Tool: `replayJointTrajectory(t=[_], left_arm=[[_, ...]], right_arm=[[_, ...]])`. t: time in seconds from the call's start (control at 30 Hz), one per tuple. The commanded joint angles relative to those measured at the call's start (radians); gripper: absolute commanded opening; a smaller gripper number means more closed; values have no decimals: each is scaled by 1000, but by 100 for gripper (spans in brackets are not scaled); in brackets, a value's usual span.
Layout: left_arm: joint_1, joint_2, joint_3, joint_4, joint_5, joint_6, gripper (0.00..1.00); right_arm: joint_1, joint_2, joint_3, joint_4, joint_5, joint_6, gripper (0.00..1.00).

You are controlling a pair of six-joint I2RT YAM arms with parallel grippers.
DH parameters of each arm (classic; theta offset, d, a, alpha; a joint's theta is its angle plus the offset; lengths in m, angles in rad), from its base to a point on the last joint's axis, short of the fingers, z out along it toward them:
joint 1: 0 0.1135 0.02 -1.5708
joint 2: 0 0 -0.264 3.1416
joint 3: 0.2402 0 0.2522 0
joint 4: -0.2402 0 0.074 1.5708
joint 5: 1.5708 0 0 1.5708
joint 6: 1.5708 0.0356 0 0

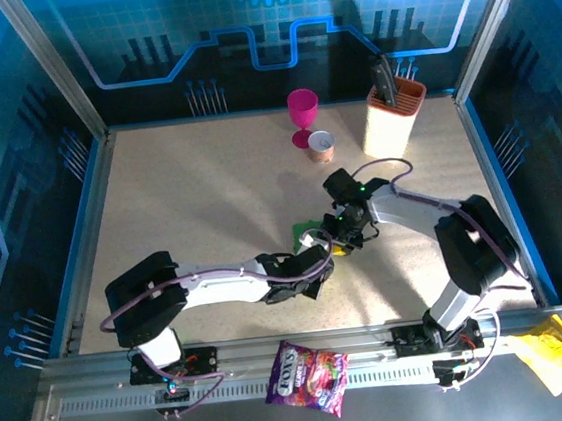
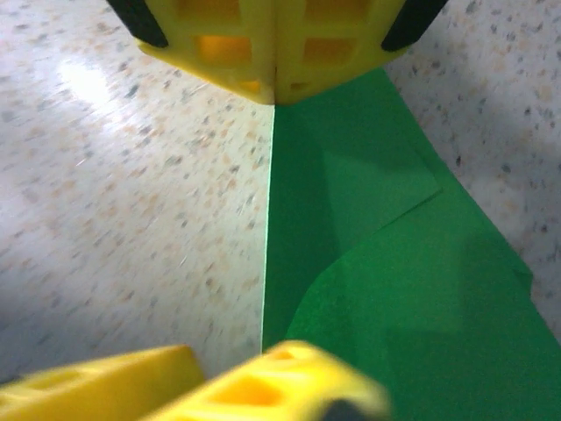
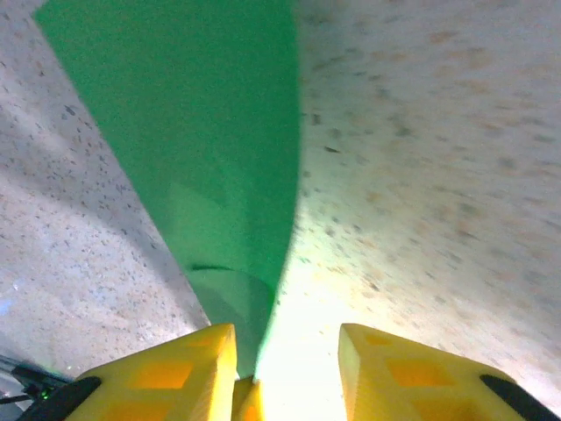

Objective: Fold a paper plane with a square sheet of paper (pick it up from the middle)
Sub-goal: Fold the wing for the fifth time at the center of the table.

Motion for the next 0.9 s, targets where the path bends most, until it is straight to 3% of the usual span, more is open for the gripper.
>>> replayJointTrajectory(t=[0.0, 0.1, 0.27, 0.57, 0.87], left_arm=[[50, -31, -32, 36, 151, 3, 0], [78, -34, -66, 84, 286, 33, 0], [80, -48, -126, 166, 354, 104, 0], [93, -72, -205, 255, 374, 216, 0], [137, -187, -318, 353, 380, 283, 0]], right_arm=[[-80, -101, -7, -117, 9, -77, 37], [-159, -111, 27, -150, 11, -155, 37], [-220, -57, 108, -158, -21, -288, 34], [-190, 83, 169, -69, -196, -407, 25], [-100, 175, 194, -15, -263, -446, 14]])
